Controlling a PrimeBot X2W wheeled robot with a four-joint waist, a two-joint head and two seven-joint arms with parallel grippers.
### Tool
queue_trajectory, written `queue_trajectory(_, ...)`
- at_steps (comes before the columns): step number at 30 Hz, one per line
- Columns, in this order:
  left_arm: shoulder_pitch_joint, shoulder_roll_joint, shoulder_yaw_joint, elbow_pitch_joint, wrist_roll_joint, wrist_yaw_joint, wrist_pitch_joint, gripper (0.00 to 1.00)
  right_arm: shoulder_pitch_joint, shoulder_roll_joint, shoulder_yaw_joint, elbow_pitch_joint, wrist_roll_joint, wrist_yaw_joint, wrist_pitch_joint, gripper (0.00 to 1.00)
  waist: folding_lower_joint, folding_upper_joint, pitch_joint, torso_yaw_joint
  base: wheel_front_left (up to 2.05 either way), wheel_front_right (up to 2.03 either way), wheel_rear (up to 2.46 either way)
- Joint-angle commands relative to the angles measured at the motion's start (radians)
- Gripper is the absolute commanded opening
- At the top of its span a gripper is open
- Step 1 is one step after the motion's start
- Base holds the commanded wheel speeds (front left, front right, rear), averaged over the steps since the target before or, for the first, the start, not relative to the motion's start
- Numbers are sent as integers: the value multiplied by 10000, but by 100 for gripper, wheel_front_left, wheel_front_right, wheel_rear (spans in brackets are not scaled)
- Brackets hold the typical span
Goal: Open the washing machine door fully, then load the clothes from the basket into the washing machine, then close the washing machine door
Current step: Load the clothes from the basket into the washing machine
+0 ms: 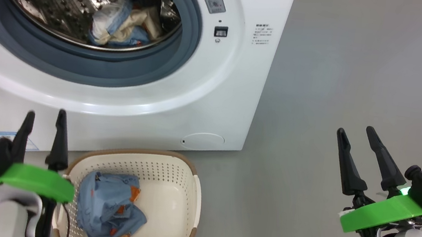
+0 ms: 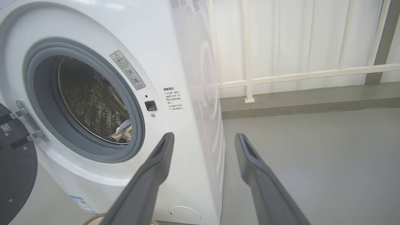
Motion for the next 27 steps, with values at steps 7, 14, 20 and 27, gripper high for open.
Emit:
queue_trajectory(7,1200,86,608,-1174,106,12,-62,100,293,-208,36,-281,158,56,-80,100,1,0,-402,183,0,0,0)
queue_trajectory(14,1616,-55,681,-1644,136,9,-62,100,329,-214,-63,-311,148,56,-80,100,1,0,-456,221,0,0,0)
queue_trajectory(20,1772,-170,720,-1807,149,18,-62,100,334,-234,-89,-298,141,56,-80,100,1,0,-495,224,0,0,0)
queue_trajectory(27,1841,-286,701,-1819,183,37,-62,100,317,-280,-59,-258,173,56,-80,100,1,0,-496,213,0,0,0)
